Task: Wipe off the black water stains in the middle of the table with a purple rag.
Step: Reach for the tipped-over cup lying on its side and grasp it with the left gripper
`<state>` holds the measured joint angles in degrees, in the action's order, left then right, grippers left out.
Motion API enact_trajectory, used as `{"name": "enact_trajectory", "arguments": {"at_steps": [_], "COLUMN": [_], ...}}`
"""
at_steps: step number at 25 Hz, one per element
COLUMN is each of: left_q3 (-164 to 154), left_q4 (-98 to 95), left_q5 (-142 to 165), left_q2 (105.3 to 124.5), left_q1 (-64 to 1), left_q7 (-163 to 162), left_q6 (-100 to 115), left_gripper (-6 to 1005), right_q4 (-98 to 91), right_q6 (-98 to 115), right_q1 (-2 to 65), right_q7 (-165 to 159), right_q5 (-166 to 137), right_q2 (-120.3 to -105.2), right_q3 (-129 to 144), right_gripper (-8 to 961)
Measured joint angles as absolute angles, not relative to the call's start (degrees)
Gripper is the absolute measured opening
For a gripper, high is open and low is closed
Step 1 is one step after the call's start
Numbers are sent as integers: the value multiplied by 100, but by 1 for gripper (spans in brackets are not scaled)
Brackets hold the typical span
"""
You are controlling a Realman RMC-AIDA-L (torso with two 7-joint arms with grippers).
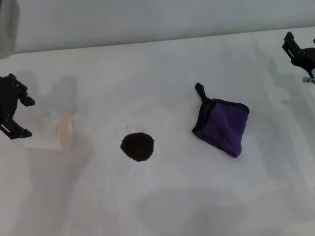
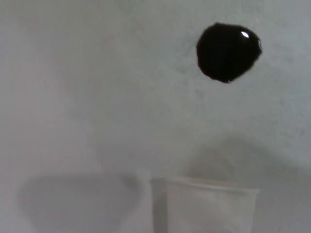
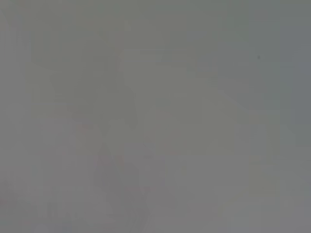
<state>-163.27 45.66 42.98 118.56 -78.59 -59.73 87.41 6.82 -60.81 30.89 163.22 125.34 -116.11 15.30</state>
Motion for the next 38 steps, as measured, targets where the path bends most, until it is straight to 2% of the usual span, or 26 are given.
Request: {"name": "enact_trajectory", "arguments": {"at_steps": [24,38], "left_q3": [-16314,-16312], "left_q4": [2949,3059], "left_q5": [4388,4258], "left_q2": [11878,11862], "left_q1": [-7257,-7339], "left_q7": [-6363,-6734], "left_q6": [7213,7203], "left_gripper": [814,801], "right_q4": [723,729], "right_q6": [-6073,-6073], "right_q1": [3039,2984], "right_q7": [16321,16321], "right_q5": [12533,12533], "right_q2": [-11609,-11602], "right_q3": [1388,1388], "right_gripper": [856,856]}}
